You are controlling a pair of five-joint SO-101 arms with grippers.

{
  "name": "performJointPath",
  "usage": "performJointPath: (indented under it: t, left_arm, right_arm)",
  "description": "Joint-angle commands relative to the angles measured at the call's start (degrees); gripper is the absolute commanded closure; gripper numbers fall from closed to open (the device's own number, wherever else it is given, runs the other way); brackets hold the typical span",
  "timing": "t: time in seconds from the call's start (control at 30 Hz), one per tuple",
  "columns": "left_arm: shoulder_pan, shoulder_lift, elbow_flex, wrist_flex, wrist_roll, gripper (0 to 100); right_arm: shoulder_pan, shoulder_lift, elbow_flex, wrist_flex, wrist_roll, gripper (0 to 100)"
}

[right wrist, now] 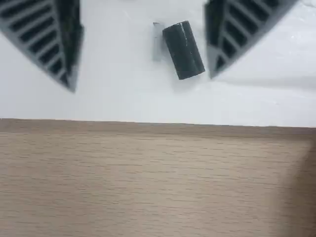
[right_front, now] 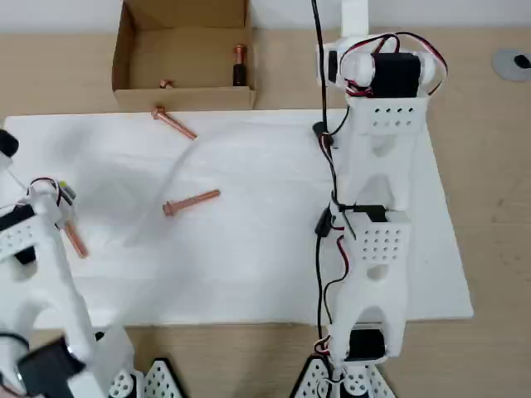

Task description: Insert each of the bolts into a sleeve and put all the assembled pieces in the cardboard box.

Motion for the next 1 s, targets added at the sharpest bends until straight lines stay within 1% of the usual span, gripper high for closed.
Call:
performJointPath:
  t: [0.0,0.17,0.33,0.4,0.57,0.63,0.97]
  left_arm:
    - [-0.88,4.26,-7.65,4.75,-0.09,84]
    - [-0.88,8.13,-13.54,10.02,-0.18,84]
    - [-0.18,8.75,-15.12,14.68,-0.97,84]
    - [0.18,8.57,-16.18,17.67,-1.93,84]
    - [0.35,8.66,-21.45,28.22,-2.02,84]
    - [0.09,8.92,-23.47,30.42,-1.85,84]
    - [0.0,9.1,-24.0,30.15,-2.11,84]
  right_arm:
    - [1.19,-5.05,0.04,0.79,0.62,79.0]
    - [1.1,-5.05,0.13,0.79,0.62,79.0]
    - [1.1,-5.05,0.13,0.79,0.62,79.0]
    - [1.1,-5.05,0.13,0.79,0.62,79.0]
    - [1.1,-5.05,0.13,0.79,0.44,79.0]
    - [1.1,-5.05,0.13,0.79,0.44,79.0]
    - [1.19,-5.23,0.13,0.79,0.35,79.0]
